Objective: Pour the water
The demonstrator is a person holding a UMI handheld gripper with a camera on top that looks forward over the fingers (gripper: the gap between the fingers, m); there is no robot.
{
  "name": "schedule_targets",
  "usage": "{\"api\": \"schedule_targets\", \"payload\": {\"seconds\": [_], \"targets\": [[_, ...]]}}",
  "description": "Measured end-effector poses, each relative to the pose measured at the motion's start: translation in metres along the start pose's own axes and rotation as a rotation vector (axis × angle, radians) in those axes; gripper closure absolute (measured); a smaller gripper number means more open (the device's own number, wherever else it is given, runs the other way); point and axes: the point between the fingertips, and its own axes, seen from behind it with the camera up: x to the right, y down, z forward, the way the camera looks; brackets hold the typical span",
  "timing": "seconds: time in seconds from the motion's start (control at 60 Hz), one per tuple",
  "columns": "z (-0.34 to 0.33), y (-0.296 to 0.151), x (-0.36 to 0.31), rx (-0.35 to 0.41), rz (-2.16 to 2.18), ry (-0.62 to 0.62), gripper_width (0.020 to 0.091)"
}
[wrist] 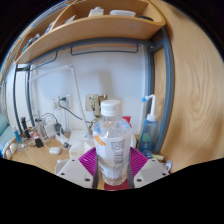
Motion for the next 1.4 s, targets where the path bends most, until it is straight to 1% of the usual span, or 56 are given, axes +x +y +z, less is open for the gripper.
{"api": "schedule_targets", "payload": {"seconds": [0.167,0.217,0.25,0.283,0.433,0.517,0.55,0.683,0.733,0.9,0.983,1.033,1.183,1.25,1.4], "targets": [[0.014,0.035,0.007,-0.023,0.033,-0.006,0.0688],[0.016,0.047,0.008,-0.041,0.032,-0.008,0.0689],[0.017,0.057,0.009,-0.06,0.026,-0.006,0.067],[0.017,0.052,0.008,-0.027,0.039,-0.01,0.0659],[0.016,0.052,0.01,-0.014,0.06,-0.013,0.0589],[0.016,0.053,0.01,-0.025,0.055,-0.009,0.0556],[0.016,0.054,0.01,-0.031,0.053,-0.009,0.052],[0.008,0.063,0.015,-0.069,0.046,0.012,0.0284],[0.0,0.069,0.016,-0.089,0.035,0.015,0.0243],[-0.044,0.098,0.014,-0.216,0.005,-0.007,0.0249],[-0.073,0.103,0.013,-0.271,0.005,-0.019,0.0251],[-0.087,0.101,0.011,-0.291,0.019,-0.028,0.0247],[-0.12,0.083,0.006,-0.305,0.023,-0.039,0.0246],[-0.128,0.075,0.003,-0.309,0.011,-0.054,0.0258],[-0.142,0.059,-0.013,-0.296,-0.001,-0.096,0.0261]]}}
